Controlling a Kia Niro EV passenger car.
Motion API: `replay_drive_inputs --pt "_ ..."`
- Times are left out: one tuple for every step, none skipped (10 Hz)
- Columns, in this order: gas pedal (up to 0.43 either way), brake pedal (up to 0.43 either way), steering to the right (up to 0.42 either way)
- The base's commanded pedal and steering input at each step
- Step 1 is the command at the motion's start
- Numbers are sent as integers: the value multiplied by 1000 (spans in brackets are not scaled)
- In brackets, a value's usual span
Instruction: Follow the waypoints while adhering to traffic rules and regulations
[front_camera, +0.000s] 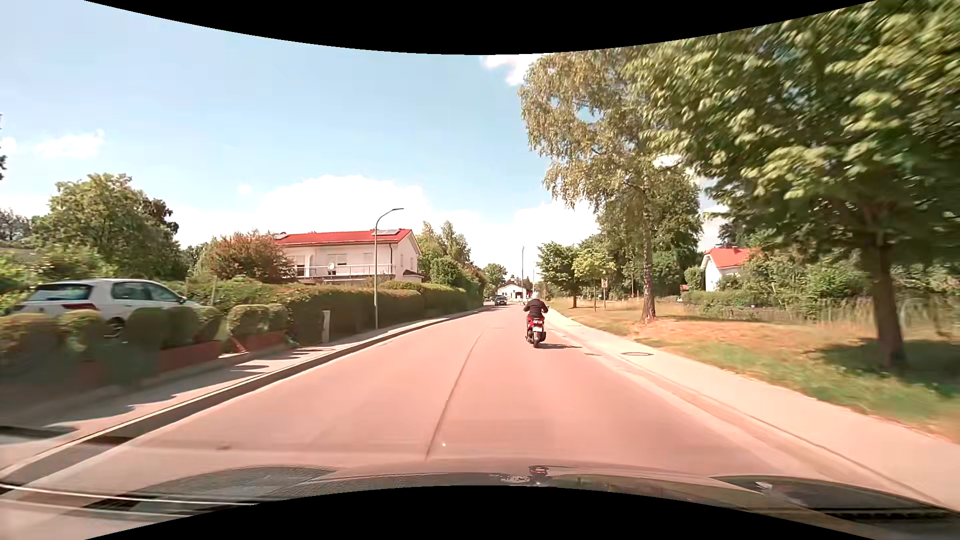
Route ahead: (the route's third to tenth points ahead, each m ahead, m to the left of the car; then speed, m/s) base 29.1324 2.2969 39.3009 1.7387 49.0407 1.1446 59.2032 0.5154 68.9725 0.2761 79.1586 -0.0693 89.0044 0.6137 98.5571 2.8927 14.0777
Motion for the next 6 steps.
replay_drive_inputs --pt "87 6 19" --pt "87 6 19" --pt "87 6 19" --pt "87 6 17" --pt "87 6 15" --pt "87 6 10"
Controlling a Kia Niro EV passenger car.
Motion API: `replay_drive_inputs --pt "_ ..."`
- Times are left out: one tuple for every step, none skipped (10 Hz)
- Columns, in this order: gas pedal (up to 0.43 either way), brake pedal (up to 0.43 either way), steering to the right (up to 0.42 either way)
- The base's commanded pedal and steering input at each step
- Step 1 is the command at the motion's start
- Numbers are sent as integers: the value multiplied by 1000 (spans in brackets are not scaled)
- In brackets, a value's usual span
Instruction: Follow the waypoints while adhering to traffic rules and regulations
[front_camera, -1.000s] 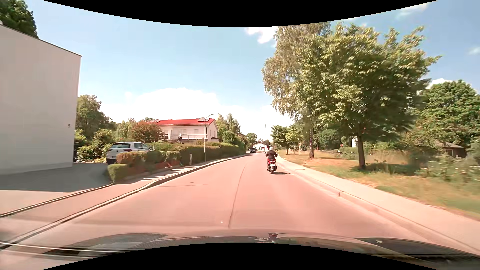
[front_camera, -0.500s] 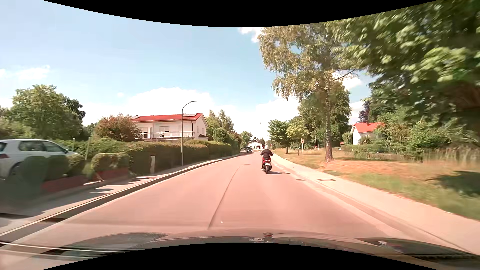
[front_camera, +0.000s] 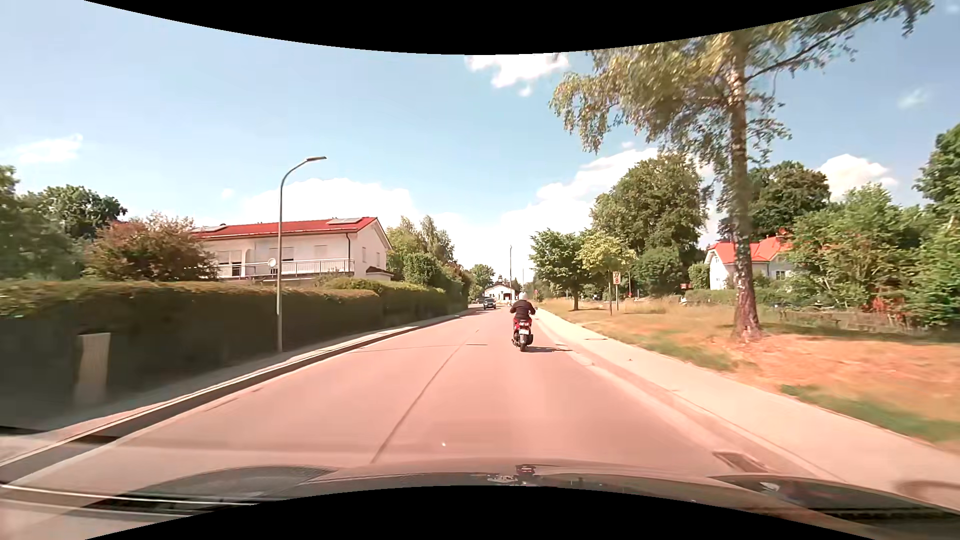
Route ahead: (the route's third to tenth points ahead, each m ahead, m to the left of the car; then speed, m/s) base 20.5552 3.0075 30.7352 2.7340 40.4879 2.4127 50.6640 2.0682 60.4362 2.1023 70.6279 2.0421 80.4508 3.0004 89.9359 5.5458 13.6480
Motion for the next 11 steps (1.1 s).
replay_drive_inputs --pt "87 6 5" --pt "87 6 5" --pt "87 6 5" --pt "87 6 4" --pt "87 6 5" --pt "87 6 5" --pt "87 6 7" --pt "87 6 8" --pt "98 6 8" --pt "98 6 6" --pt "98 6 5"
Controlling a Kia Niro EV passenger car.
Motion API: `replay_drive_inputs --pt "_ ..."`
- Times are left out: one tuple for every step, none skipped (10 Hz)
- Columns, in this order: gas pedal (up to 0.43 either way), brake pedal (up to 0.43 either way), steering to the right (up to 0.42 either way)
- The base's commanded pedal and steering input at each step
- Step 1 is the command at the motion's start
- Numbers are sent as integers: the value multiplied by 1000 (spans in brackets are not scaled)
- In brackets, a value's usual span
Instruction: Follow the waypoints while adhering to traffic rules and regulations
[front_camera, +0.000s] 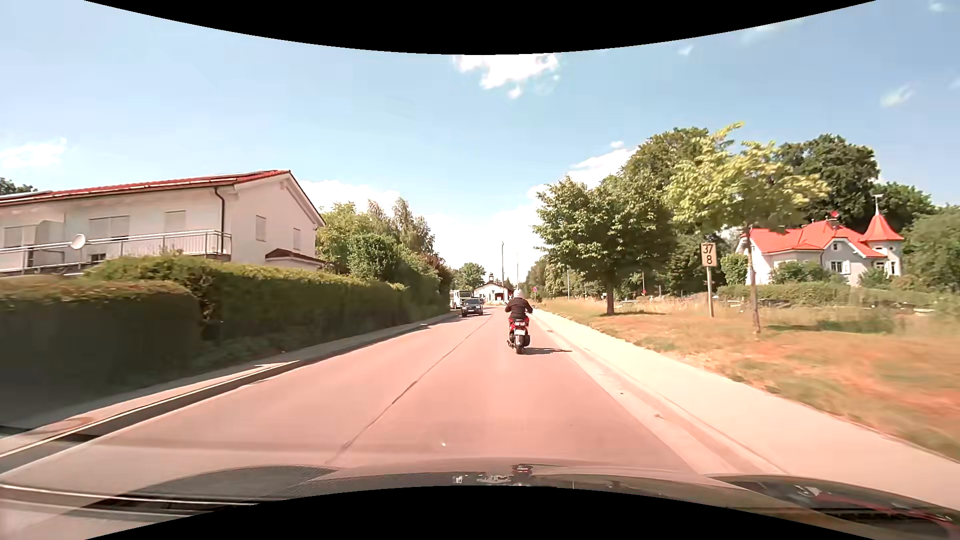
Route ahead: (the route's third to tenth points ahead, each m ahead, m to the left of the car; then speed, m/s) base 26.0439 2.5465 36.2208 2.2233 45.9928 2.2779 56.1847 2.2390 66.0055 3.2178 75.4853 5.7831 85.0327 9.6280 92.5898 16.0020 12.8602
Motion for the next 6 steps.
replay_drive_inputs --pt "98 6 5" --pt "98 6 5" --pt "98 6 5" --pt "110 6 5" --pt "110 6 5" --pt "110 6 5"
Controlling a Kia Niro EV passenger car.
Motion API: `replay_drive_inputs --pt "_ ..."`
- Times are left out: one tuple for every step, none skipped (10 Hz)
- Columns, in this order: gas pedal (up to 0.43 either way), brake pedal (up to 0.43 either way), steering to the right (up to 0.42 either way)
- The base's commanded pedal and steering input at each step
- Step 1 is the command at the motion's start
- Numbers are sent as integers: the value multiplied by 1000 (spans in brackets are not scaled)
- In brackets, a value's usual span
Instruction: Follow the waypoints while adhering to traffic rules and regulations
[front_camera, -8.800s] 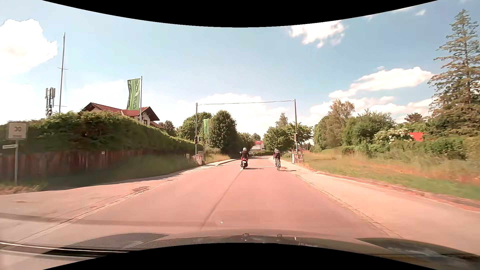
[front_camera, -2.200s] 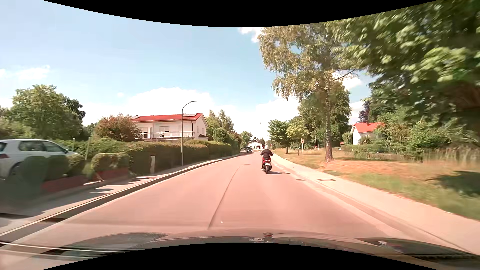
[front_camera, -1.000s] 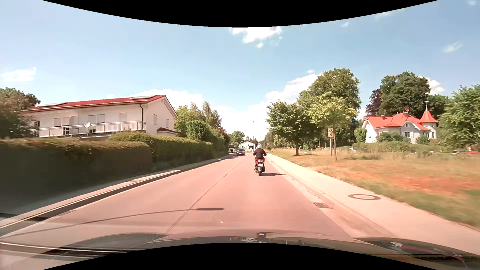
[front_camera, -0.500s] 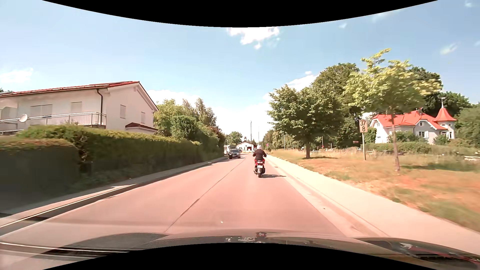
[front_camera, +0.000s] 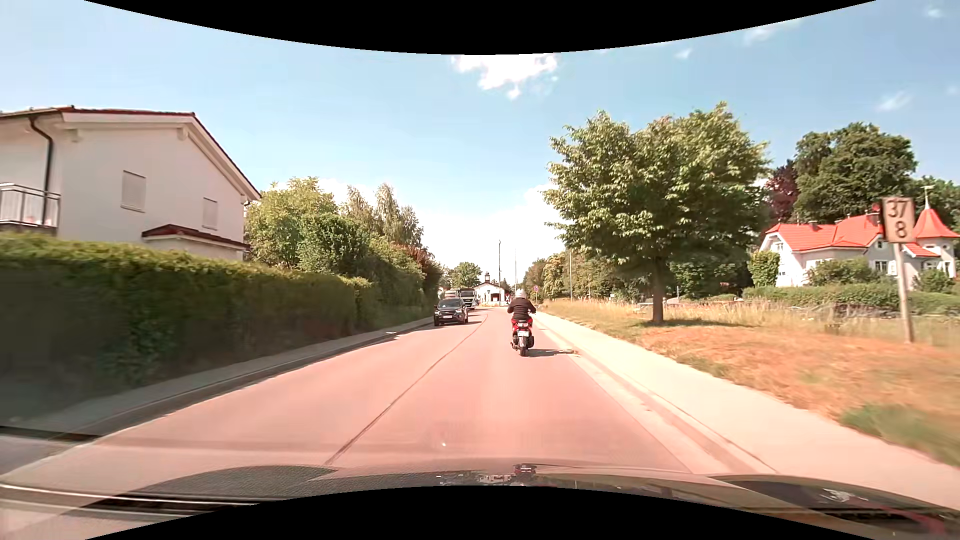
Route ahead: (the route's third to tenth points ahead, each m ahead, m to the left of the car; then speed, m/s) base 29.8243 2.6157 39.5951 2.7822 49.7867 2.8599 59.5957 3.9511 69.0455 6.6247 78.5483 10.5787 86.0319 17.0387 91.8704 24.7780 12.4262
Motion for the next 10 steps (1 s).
replay_drive_inputs --pt "110 6 4" --pt "110 6 5" --pt "110 6 5" --pt "110 6 4" --pt "110 6 5" --pt "110 6 4" --pt "110 6 4" --pt "110 6 4" --pt "110 6 4" --pt "110 6 4"
